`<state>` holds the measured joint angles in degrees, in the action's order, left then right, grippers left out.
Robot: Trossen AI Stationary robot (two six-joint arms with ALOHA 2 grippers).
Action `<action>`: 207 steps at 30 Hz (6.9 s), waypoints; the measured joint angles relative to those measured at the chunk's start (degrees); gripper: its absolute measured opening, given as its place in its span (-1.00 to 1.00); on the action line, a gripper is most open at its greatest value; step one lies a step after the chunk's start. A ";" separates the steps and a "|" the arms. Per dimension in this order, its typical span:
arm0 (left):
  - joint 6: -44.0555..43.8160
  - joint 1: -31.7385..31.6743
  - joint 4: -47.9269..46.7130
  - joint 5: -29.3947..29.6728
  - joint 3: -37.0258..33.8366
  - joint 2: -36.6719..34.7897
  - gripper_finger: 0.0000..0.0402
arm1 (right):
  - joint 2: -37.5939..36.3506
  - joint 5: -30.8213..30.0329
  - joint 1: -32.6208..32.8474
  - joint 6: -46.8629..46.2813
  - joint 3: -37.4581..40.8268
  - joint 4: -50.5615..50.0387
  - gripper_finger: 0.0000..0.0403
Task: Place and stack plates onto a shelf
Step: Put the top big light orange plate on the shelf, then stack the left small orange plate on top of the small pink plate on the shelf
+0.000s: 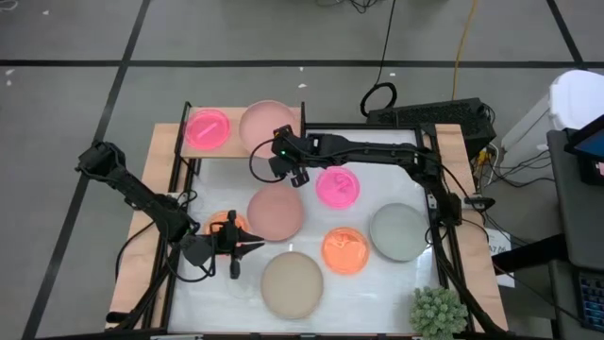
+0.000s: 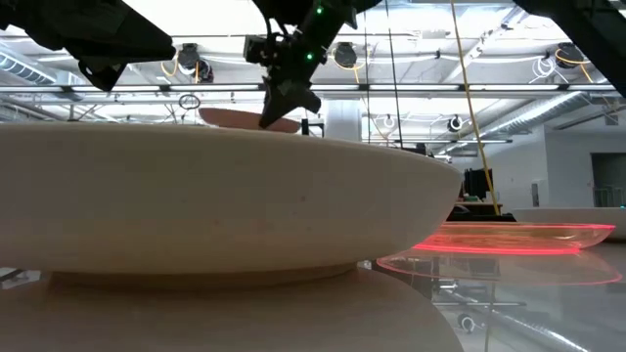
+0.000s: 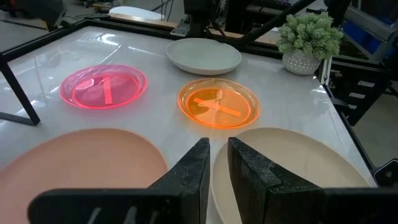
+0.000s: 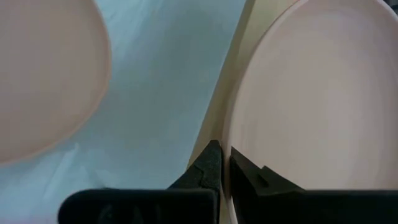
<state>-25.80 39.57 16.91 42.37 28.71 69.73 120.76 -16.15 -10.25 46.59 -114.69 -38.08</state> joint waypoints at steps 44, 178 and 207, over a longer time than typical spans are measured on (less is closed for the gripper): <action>-0.92 -0.11 0.16 0.00 0.00 0.00 -0.69 | 1.41 2.71 -2.44 -0.47 0.43 3.47 -0.76; -20.10 2.56 -37.88 -21.99 0.02 0.02 -0.59 | -60.64 5.72 28.86 -54.03 71.36 19.78 -0.41; -29.70 10.45 -47.82 -25.90 0.04 2.43 0.20 | -60.62 5.76 28.86 -53.65 71.34 19.41 -0.41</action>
<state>-55.51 50.02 -30.92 16.47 28.75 72.16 60.14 -10.39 18.61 -7.07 -43.35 -18.68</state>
